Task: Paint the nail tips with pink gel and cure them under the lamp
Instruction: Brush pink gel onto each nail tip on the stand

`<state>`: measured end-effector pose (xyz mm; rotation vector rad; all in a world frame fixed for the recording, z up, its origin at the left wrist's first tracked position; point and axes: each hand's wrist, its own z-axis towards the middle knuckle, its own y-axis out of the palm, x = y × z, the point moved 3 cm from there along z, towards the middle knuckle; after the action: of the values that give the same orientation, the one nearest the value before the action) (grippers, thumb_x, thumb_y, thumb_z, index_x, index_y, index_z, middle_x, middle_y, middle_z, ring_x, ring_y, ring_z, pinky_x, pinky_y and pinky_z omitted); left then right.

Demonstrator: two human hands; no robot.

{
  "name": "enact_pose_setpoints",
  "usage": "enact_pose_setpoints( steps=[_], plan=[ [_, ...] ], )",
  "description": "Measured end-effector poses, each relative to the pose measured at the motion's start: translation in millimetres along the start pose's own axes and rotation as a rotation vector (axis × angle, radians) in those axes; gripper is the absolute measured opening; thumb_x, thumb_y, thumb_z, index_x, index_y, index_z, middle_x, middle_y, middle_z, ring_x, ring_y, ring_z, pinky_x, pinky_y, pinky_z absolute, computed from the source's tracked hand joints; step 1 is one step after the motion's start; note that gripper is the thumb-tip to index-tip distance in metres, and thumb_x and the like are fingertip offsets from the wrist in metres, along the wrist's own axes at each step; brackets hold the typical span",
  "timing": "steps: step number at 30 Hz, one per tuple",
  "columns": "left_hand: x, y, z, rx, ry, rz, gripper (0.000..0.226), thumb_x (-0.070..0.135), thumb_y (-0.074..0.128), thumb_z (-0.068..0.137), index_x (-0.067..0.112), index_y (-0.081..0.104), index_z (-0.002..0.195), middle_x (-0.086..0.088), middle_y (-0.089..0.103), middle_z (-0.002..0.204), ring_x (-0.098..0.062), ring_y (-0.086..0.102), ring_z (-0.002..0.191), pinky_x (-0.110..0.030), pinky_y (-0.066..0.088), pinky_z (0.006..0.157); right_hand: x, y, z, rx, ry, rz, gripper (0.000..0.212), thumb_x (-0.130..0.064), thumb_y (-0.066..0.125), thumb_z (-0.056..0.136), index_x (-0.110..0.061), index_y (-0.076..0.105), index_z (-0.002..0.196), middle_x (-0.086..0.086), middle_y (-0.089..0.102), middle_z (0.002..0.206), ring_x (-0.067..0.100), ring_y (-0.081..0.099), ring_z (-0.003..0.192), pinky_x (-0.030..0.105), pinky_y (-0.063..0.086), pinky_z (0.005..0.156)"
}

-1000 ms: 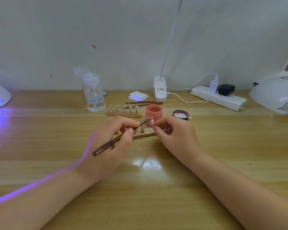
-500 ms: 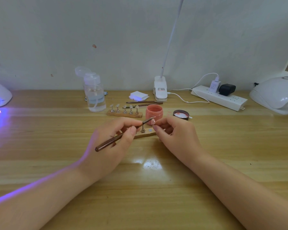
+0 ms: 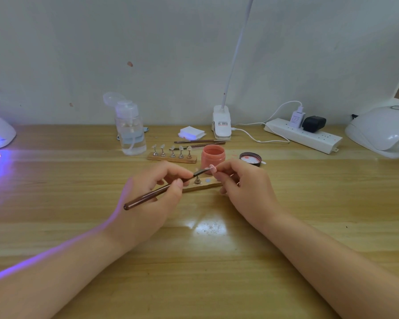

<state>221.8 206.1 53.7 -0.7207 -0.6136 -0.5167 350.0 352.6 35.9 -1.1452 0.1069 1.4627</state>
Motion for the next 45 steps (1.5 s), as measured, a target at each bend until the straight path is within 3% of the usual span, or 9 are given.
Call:
enact_pose_setpoints(
  steps=[6, 12, 16, 22, 26, 31, 35, 40, 45],
  plan=[
    [-3, 0, 0, 0.016, -0.028, -0.07, 0.019, 0.031, 0.053, 0.087, 0.035, 0.067, 0.098, 0.008, 0.071, 0.092, -0.006, 0.063, 0.083, -0.011, 0.047, 0.074, 1, 1, 0, -0.001, 0.007, 0.01, 0.011, -0.027, 0.063, 0.092, -0.018, 0.069, 0.09, -0.002, 0.072, 0.082, 0.012, 0.063, 0.061, 0.023, 0.048, 0.068],
    [-6, -1, 0, 0.064, -0.049, -0.082, 0.021, 0.019, 0.052, 0.088, 0.032, 0.068, 0.091, 0.014, 0.073, 0.086, -0.002, 0.066, 0.084, -0.007, 0.045, 0.07, 3, 1, 1, -0.008, 0.011, 0.009, 0.012, -0.029, 0.062, 0.093, -0.02, 0.068, 0.089, 0.0, 0.071, 0.08, 0.015, 0.064, 0.064, 0.025, 0.048, 0.074],
    [-3, 0, 0, 0.065, -0.043, -0.119, 0.019, 0.031, 0.052, 0.09, 0.03, 0.068, 0.101, 0.015, 0.073, 0.092, -0.004, 0.066, 0.088, -0.009, 0.047, 0.074, 3, 0, 1, 0.02, 0.014, 0.014, 0.008, -0.025, 0.065, 0.091, -0.019, 0.069, 0.088, -0.005, 0.068, 0.076, 0.017, 0.065, 0.071, 0.025, 0.047, 0.065],
    [-7, 2, 0, 0.059, -0.074, -0.073, 0.02, 0.023, 0.052, 0.089, 0.033, 0.068, 0.092, 0.015, 0.073, 0.087, -0.002, 0.065, 0.083, -0.007, 0.043, 0.069, 2, 0, 1, 0.023, 0.011, 0.016, 0.009, -0.025, 0.066, 0.091, -0.017, 0.069, 0.087, -0.006, 0.068, 0.077, 0.016, 0.065, 0.07, 0.025, 0.047, 0.065],
    [-5, 1, 0, 0.105, -0.076, -0.154, 0.018, 0.023, 0.051, 0.092, 0.028, 0.068, 0.098, 0.013, 0.074, 0.089, -0.003, 0.067, 0.088, -0.009, 0.047, 0.073, 1, 0, 1, 0.032, 0.012, 0.001, 0.008, -0.023, 0.068, 0.089, -0.017, 0.069, 0.085, -0.008, 0.066, 0.072, 0.017, 0.065, 0.065, 0.025, 0.046, 0.063],
    [-3, 5, -1, 0.048, -0.085, -0.171, 0.017, 0.026, 0.053, 0.091, 0.026, 0.069, 0.098, 0.012, 0.074, 0.089, -0.003, 0.068, 0.091, -0.011, 0.048, 0.077, 1, 0, 0, 0.032, 0.005, 0.001, 0.003, -0.019, 0.069, 0.088, -0.017, 0.07, 0.086, -0.014, 0.063, 0.068, 0.017, 0.065, 0.059, 0.025, 0.046, 0.074],
    [2, 1, -2, 0.088, -0.039, -0.165, 0.024, 0.035, 0.047, 0.087, 0.024, 0.069, 0.09, 0.008, 0.073, 0.084, -0.006, 0.068, 0.086, -0.011, 0.047, 0.075, 0, 0, 0, 0.032, 0.013, 0.007, 0.003, -0.019, 0.069, 0.088, -0.017, 0.069, 0.085, -0.015, 0.061, 0.066, 0.017, 0.065, 0.059, 0.023, 0.045, 0.072],
    [3, 5, -1, 0.095, -0.08, -0.169, 0.018, 0.025, 0.053, 0.092, 0.025, 0.069, 0.098, 0.013, 0.074, 0.09, -0.004, 0.068, 0.092, -0.011, 0.048, 0.078, -2, -1, 0, 0.039, 0.0, -0.011, 0.003, -0.018, 0.069, 0.087, -0.017, 0.07, 0.085, -0.016, 0.061, 0.066, 0.016, 0.064, 0.06, 0.025, 0.048, 0.065],
    [3, 1, -1, 0.087, -0.104, -0.127, 0.021, 0.019, 0.05, 0.088, 0.024, 0.07, 0.085, 0.011, 0.074, 0.077, 0.0, 0.067, 0.079, -0.007, 0.045, 0.067, -2, -1, 0, 0.027, -0.001, 0.005, 0.003, -0.015, 0.068, 0.087, -0.015, 0.069, 0.085, -0.015, 0.059, 0.066, 0.019, 0.064, 0.061, 0.029, 0.05, 0.076]
  ],
)
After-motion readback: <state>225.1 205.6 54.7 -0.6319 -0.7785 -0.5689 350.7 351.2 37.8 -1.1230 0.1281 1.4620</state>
